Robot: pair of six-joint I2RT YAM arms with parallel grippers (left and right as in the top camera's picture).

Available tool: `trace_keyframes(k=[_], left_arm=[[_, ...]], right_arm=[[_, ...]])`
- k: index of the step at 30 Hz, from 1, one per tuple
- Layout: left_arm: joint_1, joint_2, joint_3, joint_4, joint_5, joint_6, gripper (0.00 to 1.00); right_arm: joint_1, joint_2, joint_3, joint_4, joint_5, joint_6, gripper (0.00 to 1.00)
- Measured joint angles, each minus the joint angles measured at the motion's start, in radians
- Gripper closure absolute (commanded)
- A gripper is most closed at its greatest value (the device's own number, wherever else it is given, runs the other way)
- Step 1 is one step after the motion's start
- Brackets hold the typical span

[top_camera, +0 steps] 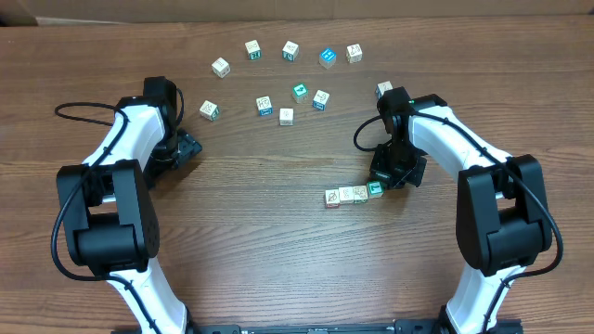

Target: Form a horizontal line

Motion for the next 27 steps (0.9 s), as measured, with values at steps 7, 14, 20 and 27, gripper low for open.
trace_keyframes(k=[7,14,20,27], left_arm=[[0.0,0.0,0.0,0.0,0.0,0.0,0.01],[0.0,0.0,0.0,0.0,0.0,0.0,0.0],[0.0,0.0,0.0,0.0,0.0,0.0,0.01],[0.0,0.0,0.0,0.0,0.0,0.0,0.0]], right_arm=[[0.0,0.0,0.0,-0.006,-0.011,0.002,0.96],[0.0,0.0,0.0,-0.024,-0.018,0.002,0.96],[0.0,0.0,0.0,-0.025,-0.026,0.002,0.96],[0.0,0.0,0.0,-0.024,-0.017,0.003,0.95]])
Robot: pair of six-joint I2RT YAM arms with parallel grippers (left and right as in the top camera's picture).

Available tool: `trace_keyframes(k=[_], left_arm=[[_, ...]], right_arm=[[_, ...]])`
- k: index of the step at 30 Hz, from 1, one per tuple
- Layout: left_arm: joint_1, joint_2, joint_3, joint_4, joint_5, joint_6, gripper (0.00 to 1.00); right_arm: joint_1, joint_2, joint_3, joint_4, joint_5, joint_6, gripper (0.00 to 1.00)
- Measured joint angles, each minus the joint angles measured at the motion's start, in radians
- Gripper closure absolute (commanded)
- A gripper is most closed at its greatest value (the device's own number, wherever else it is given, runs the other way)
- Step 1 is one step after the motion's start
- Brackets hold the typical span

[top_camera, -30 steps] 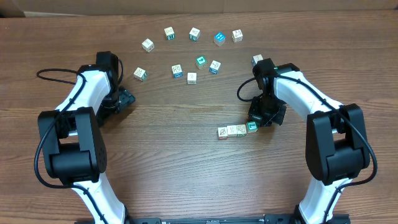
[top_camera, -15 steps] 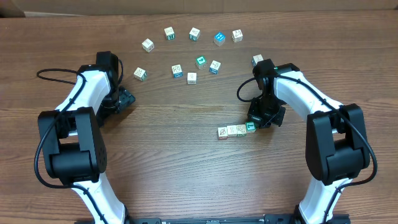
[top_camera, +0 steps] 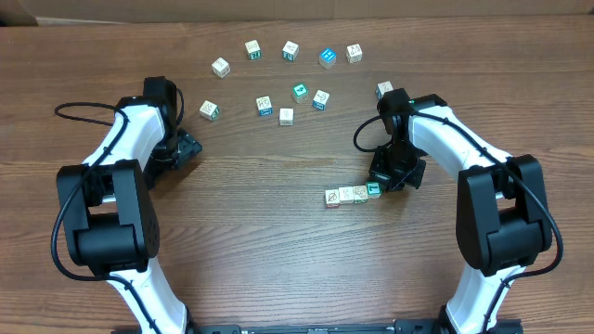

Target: Form a horizontal line

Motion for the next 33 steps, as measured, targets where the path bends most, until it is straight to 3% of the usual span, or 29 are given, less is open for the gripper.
trace_keyframes(k=[14,33], left_arm=[[0.0,0.0,0.0,0.0,0.0,0.0,0.01],[0.0,0.0,0.0,0.0,0.0,0.0,0.0]], right_arm=[[0.003,0.0,-0.001,0.225,0.093,-0.016,0.96],[0.048,0.0,-0.001,0.196,0.066,-0.102,0.96]])
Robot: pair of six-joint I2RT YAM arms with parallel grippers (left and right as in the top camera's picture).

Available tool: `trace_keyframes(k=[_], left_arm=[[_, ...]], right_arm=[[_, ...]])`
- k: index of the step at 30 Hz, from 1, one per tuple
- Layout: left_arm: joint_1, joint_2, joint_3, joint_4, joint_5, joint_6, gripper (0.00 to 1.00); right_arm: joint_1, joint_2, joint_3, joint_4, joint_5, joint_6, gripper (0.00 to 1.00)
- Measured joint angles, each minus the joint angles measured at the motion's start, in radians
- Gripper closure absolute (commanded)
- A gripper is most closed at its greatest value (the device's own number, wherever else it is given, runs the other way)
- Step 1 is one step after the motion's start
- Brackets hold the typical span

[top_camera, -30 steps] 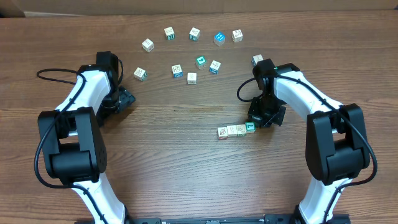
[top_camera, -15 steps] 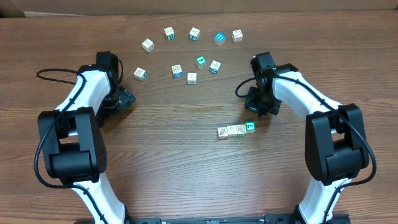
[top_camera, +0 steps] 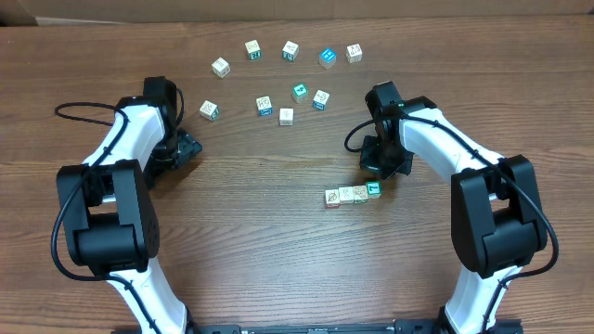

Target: Form a horizontal line

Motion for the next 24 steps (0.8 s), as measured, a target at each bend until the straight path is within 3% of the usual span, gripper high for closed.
trace_keyframes(k=[24], left_arm=[[0.0,0.0,0.0,0.0,0.0,0.0,0.01]], right_arm=[[0.0,0.0,0.0,-0.033,-0.044,-0.045,0.96]])
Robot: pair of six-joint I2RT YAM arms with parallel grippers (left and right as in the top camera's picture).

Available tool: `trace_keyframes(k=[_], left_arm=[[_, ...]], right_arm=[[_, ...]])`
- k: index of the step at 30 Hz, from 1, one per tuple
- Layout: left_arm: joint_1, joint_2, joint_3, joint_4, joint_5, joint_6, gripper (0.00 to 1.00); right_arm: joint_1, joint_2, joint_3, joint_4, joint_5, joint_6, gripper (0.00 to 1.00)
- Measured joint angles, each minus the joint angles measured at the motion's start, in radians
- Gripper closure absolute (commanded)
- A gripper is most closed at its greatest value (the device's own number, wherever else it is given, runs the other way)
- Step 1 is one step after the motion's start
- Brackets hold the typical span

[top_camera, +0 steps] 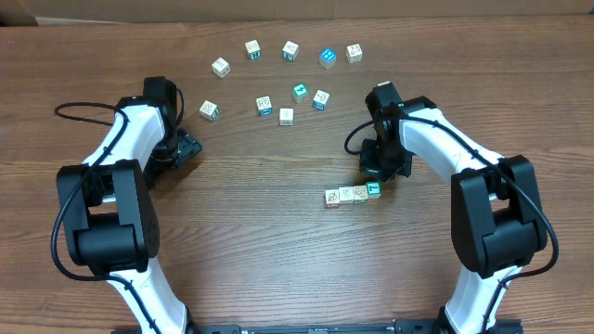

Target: Form a horizontal line

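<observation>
A short row of small cubes (345, 195) lies right of the table's middle, running slightly uphill to the right. It ends in a green cube (374, 189). My right gripper (380, 169) hangs just above and behind that green end, pointing down and apart from the cubes, with nothing seen in it. Several loose cubes are scattered at the back, among them a white cube (286, 116) and a teal cube (300, 92). My left gripper (188, 147) rests low at the left, far from every cube.
A back row of loose cubes runs from a pale cube (220, 67) to another (354, 53), with a blue cube (327, 57) between them. A lone cube (209, 110) sits near the left arm. The table's far edge (297, 19) lies behind them.
The right wrist has shifted very slightly, still just behind the green cube. The row, the loose cubes and the left arm are as they were.
First the right gripper stood at the right end of the row, against the green cube, and it was still there a second later. Then it stood up and to the left, clear of the row, with the green cube left in line. The left arm never moved.
</observation>
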Motion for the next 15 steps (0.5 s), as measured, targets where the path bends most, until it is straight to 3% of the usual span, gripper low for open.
trace_keyframes(k=[15], left_arm=[[0.0,0.0,0.0,0.0,0.0,0.0,0.0]], right_arm=[[0.0,0.0,0.0,-0.016,0.0,-0.004,0.96]])
